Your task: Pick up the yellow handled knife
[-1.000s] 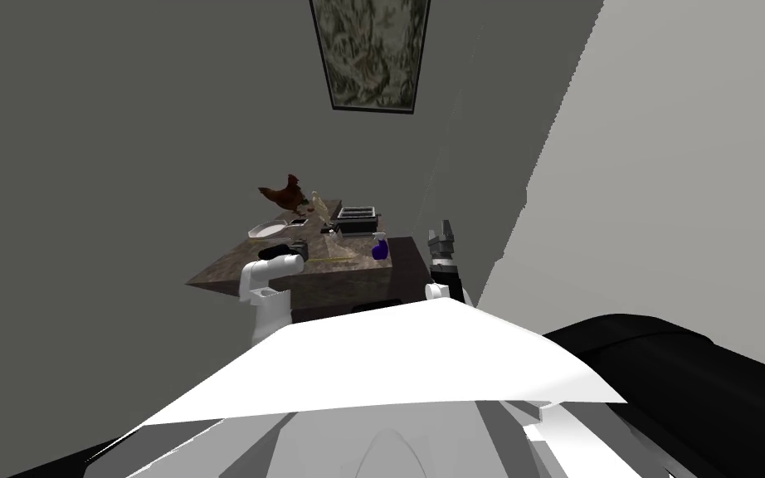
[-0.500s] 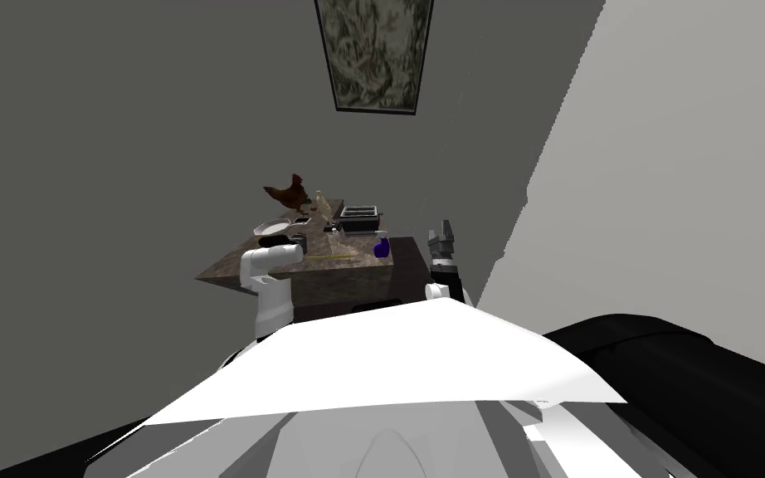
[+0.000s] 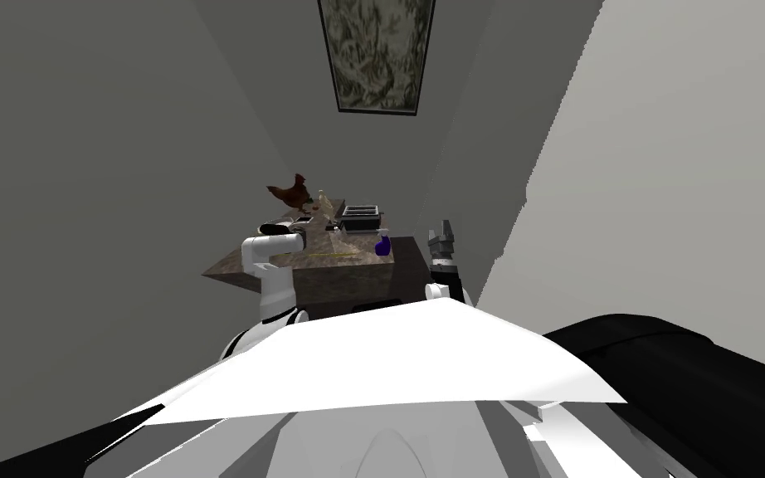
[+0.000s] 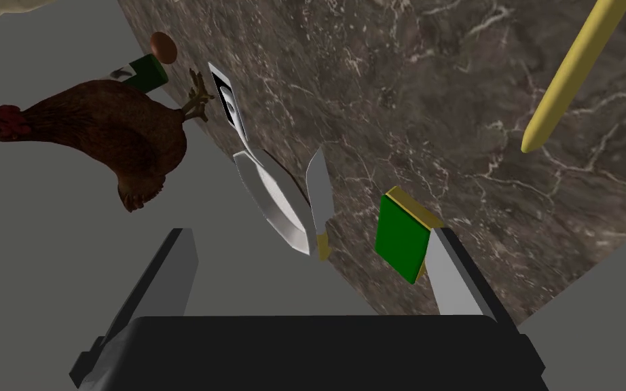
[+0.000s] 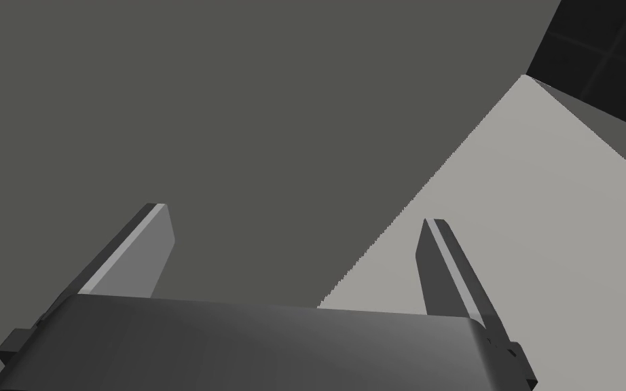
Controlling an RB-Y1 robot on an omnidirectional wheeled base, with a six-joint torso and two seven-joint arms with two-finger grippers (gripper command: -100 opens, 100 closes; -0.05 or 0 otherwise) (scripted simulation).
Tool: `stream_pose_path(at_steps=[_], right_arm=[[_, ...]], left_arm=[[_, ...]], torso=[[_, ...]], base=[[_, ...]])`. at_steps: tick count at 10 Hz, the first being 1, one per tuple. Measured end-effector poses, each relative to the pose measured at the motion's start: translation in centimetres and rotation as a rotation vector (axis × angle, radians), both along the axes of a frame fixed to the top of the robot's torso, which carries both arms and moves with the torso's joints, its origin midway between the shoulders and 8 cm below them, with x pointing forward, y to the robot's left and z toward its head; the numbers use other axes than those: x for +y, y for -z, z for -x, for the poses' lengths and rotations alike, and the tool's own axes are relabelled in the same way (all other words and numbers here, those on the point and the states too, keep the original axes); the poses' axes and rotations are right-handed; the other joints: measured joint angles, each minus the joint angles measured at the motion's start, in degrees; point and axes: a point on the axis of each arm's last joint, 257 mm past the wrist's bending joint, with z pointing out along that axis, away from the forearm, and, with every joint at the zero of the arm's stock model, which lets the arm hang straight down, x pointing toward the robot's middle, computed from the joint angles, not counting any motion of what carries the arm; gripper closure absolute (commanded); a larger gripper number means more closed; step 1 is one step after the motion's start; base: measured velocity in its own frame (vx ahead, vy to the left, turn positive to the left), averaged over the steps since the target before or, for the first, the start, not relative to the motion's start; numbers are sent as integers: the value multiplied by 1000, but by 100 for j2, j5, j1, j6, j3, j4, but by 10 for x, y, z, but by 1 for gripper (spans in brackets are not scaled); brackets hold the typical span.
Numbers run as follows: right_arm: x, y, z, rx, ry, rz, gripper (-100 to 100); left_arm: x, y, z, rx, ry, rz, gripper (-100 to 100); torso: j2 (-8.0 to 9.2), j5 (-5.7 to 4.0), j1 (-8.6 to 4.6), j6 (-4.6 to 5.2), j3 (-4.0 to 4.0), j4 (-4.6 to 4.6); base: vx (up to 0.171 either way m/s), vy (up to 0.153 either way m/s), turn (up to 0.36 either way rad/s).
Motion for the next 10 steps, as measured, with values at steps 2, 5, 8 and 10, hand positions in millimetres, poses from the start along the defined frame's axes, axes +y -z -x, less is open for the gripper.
stream_pose_path(at_steps=[2, 5, 8, 10], right_arm=[[0, 0, 0, 0, 0, 0, 0], [0, 0, 0, 0, 0, 0, 0], [0, 0, 0, 0, 0, 0, 0], [0, 0, 0, 0, 0, 0, 0]], left_arm=[[1, -4, -5, 27, -14, 3, -100], [4, -8, -13, 71, -34, 12, -100], [7, -9, -18, 138, -62, 31, -100], [8, -5, -15, 202, -83, 51, -100]], torso=[[-1, 0, -1, 0, 0, 0], [-2, 0, -3, -1, -1, -1], [-5, -1, -5, 0, -3, -2], [-6, -1, -8, 0, -3, -2]], base=[[-22, 9, -5], [-21, 5, -15], [-15, 2, -51], [-8, -6, -77]])
